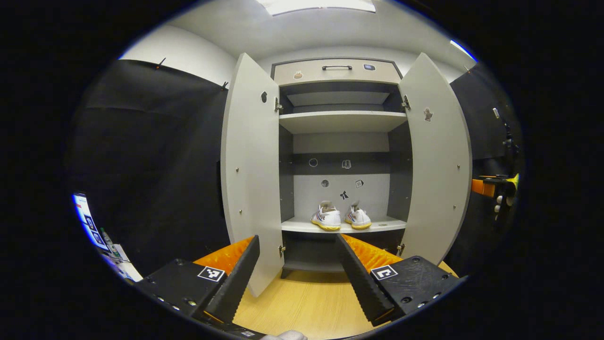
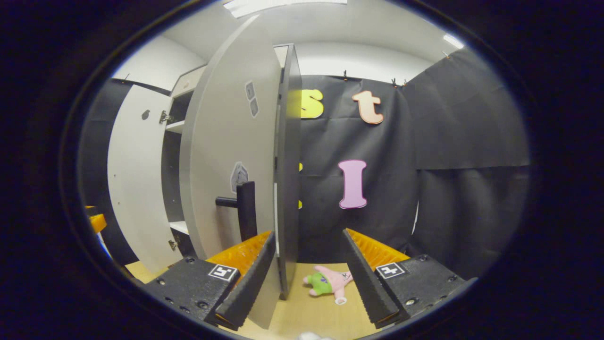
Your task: Grab one shoe with the right hand and put it into the shoe cabinet, grab the other shoe with the left hand and put it into the shoe cabinet; then close the right door with the right hand and the left door with the left hand.
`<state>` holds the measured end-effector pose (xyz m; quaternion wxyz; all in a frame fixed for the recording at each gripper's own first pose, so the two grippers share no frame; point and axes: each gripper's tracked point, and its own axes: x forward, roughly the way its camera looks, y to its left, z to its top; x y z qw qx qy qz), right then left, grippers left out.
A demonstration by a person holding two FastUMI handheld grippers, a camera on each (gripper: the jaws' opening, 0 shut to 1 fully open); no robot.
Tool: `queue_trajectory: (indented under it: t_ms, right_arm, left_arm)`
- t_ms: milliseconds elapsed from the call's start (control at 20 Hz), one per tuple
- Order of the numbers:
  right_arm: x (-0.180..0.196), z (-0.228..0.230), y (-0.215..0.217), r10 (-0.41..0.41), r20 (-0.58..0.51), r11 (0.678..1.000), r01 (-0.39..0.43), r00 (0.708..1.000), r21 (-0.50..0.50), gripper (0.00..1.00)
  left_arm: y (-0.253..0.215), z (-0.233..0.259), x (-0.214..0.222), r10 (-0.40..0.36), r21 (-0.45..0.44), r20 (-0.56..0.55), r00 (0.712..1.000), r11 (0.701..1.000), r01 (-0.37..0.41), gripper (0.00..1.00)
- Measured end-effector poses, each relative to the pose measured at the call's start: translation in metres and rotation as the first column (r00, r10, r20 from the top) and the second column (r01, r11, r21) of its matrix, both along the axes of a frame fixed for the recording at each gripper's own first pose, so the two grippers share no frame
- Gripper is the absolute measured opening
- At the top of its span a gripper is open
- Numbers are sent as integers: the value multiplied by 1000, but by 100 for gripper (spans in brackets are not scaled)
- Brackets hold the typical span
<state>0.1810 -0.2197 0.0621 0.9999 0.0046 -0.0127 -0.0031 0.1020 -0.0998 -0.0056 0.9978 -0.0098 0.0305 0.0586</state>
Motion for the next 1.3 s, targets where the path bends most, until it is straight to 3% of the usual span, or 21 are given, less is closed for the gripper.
queue_trajectory:
  t_ms: [50,100,150,550,600,750,850,900,1300]
  right_arm:
    - [1,0,5,17,-3,1000,-17,1000,-3,92]
    - [1,0,13,39,-5,999,-39,999,6,86]
    - [2,-1,25,62,-8,998,-62,998,11,92]
    - [21,-2,106,122,-21,992,-121,992,18,92]
    - [27,-1,115,129,-20,992,-129,991,19,86]
    - [31,2,142,157,-21,987,-156,987,35,96]
    - [30,3,151,146,-9,988,-145,989,48,99]
    - [29,2,153,139,-10,989,-139,990,50,98]
    - [-6,-18,158,88,-58,996,-87,994,21,99]
  left_arm:
    - [0,-1,1,5,-1,-1,1000,1000,-5,96]
    - [0,-2,4,5,-2,-4,1000,1000,-5,96]
    - [1,-1,6,1,-6,-3,1000,1000,-1,96]
    - [34,8,27,-45,-2,7,999,999,45,96]
    - [39,7,28,-52,-2,4,999,999,52,96]
    - [55,7,30,-66,2,3,998,998,66,96]
    - [61,6,31,-78,0,-1,997,997,78,100]
    - [65,6,31,-84,-1,0,996,996,84,96]
    - [77,3,36,-155,-2,10,988,988,155,96]
